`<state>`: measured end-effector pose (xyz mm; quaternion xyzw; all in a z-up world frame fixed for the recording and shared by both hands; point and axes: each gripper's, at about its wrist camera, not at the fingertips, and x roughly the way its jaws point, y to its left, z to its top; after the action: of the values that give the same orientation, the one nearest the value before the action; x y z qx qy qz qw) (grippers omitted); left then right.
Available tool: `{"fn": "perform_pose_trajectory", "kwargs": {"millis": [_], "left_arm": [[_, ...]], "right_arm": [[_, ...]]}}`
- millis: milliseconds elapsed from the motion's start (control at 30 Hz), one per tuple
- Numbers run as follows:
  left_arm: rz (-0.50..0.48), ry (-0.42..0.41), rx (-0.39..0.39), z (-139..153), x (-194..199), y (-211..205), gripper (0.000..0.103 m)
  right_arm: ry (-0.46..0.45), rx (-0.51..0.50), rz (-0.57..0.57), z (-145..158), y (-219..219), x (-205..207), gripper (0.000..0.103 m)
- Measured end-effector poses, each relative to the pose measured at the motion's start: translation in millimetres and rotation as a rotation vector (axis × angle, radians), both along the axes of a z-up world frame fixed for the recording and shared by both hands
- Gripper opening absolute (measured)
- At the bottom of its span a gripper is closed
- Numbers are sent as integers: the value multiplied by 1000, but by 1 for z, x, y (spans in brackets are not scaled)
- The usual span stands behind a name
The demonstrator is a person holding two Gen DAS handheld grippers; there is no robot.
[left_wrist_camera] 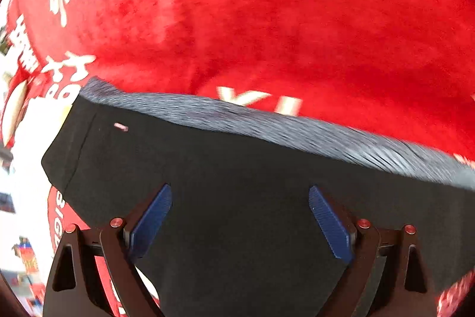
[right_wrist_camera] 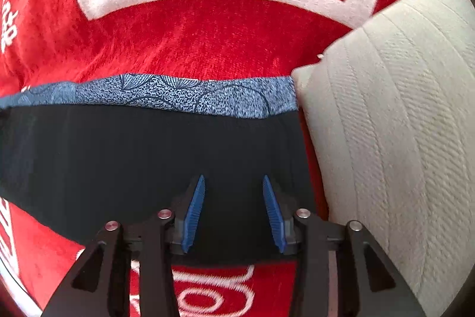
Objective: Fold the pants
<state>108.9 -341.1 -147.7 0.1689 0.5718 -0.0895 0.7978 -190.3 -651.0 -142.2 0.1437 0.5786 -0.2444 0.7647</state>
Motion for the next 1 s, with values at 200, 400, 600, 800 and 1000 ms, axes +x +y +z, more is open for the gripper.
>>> {"fn": "perform_pose_trajectory", "kwargs": {"millis": [200, 400, 600, 800, 1000], "left_arm": [[-125, 35, -51, -1, -42, -51, 95], [-122, 69, -69, -20, -77, -68, 95], [-106, 84, -102, -24, -74, -56, 102], [-107, 82, -96, -24, -70, -57, 102], [-124, 84, -101, -25, -65, -56, 102]], "right_arm": [[-170, 127, 45, 26, 18, 46, 47], [-149, 348, 52, -27, 23, 114, 36], [-85, 138, -43, -29, -10, 105, 33], [-78, 83, -107, 3, -18, 44, 45], [-100, 98, -156, -12, -7, -12, 54]]}}
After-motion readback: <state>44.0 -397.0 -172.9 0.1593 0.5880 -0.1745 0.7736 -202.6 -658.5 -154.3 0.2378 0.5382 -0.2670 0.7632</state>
